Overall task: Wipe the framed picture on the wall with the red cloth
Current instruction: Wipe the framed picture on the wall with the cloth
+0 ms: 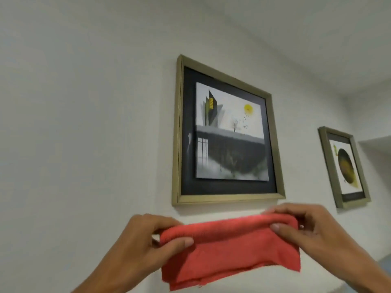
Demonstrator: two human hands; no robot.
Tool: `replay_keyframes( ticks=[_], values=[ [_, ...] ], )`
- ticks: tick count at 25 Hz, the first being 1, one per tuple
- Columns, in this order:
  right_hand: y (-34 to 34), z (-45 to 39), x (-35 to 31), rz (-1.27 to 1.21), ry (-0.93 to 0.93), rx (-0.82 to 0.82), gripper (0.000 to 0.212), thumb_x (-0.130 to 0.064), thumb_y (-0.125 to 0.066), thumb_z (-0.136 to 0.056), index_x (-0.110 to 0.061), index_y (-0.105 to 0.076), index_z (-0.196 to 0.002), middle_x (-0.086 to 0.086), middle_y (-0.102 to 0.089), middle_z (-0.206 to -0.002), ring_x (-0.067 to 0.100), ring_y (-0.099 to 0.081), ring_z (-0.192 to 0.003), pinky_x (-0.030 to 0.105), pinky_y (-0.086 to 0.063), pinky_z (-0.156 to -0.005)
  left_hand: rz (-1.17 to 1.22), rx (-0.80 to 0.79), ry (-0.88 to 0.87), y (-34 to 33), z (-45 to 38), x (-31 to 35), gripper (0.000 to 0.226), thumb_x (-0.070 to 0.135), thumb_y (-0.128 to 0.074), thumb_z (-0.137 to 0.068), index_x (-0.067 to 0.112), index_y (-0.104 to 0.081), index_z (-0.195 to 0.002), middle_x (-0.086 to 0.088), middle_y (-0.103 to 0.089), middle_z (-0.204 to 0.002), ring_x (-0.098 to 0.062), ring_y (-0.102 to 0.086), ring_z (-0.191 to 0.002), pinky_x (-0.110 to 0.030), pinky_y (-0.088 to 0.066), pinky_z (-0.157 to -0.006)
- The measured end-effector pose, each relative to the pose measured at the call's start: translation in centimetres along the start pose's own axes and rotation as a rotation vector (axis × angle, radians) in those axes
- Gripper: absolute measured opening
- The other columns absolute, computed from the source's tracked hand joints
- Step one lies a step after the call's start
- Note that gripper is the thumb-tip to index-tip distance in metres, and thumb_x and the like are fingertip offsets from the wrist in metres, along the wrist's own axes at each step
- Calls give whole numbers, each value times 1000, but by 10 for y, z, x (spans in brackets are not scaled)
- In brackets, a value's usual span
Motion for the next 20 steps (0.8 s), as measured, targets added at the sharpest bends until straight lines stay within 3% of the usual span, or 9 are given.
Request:
replay_keyframes(
  ticks=[2, 4, 6, 9, 13, 15, 17, 18, 20],
  values=[
    [10, -33, -14, 95, 127, 107, 30, -9, -77, -85, -37, -80, -96, -13, -80, -98, 6, -74, -96, 20, -59, -82, -65, 299, -184, 57, -19, 25, 42, 73, -61, -80, 41, -79, -100, 28, -79, -101, 10, -72, -98, -6, -53, -84],
    [4, -65, -41, 182, 284, 164, 33, -2, -74, -85, -34, -79, -94, -17, -77, -98, 0, -69, -101, 8, -49, -87, -298, 520, -371, 101, -48, 51, 51, 65, -48, -92, 32, -73, -122, 13, -75, -127, 1, -64, -124, -16, -48, -106],
    [-16, -96, -72, 244, 413, 126, 29, -3, -70, -89, -30, -77, -96, -20, -69, -100, -2, -63, -102, 6, -45, -91, -687, 509, -374, 115, -105, 65, 62, 56, -38, -99, 22, -51, -150, -10, -49, -159, -21, -41, -151, -39, -36, -122],
    [-52, -144, -105, 428, 517, 15, 23, -8, -68, -93, -29, -74, -100, -14, -64, -102, 4, -62, -99, 24, -53, -95, -1160, 338, -326, 112, -188, 54, 69, 57, -18, -100, 29, -14, -163, -15, -8, -174, -27, -8, -162, -48, -16, -131],
    [-101, -189, -99, 704, 493, -54, 26, -14, -70, -92, -28, -70, -114, -4, -68, -117, 17, -60, -113, 41, -51, -101, -1316, 316, -382, 100, -219, 27, 69, 62, -10, -101, 33, -2, -163, -17, -9, -173, -29, -9, -161, -54, -16, -129],
    [-98, -191, -88, 812, 420, 239, 37, -24, -79, -84, -25, -63, -118, 1, -62, -120, 22, -57, -112, 43, -51, -98, -1322, 327, -397, 98, -221, 21, 70, 65, -9, -100, 33, -4, -163, -17, -10, -173, -30, -10, -161, -56, -16, -129],
    [-85, -174, -80, 868, 331, 583, 40, -28, -83, -78, -20, -61, -110, 5, -61, -108, 25, -57, -99, 42, -53, -84, -1298, 334, -407, 99, -221, 22, 71, 66, -10, -100, 34, -4, -163, -17, -9, -173, -30, -8, -161, -58, -15, -129],
    [-89, -162, -79, 864, 360, 681, 31, -25, -82, -81, -17, -63, -104, 6, -63, -99, 25, -59, -90, 41, -53, -77, -1294, 336, -415, 100, -222, 24, 71, 66, -10, -100, 34, -4, -163, -17, -8, -173, -30, -7, -161, -58, -14, -129],
    [-112, -148, -78, 771, 468, 702, 11, -15, -79, -87, -12, -71, -95, 5, -69, -85, 24, -64, -77, 41, -57, -71, -1293, 341, -422, 100, -222, 25, 72, 67, -10, -99, 34, -3, -163, -17, -5, -174, -29, -4, -162, -57, -11, -130]
  ],
)
Point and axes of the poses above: each hand's wrist, its own z-axis away from the middle knuckle, its own y-axis out of the back of the hand, x = y × z, the point moved 10 cm from there along -z, towards the middle knuckle
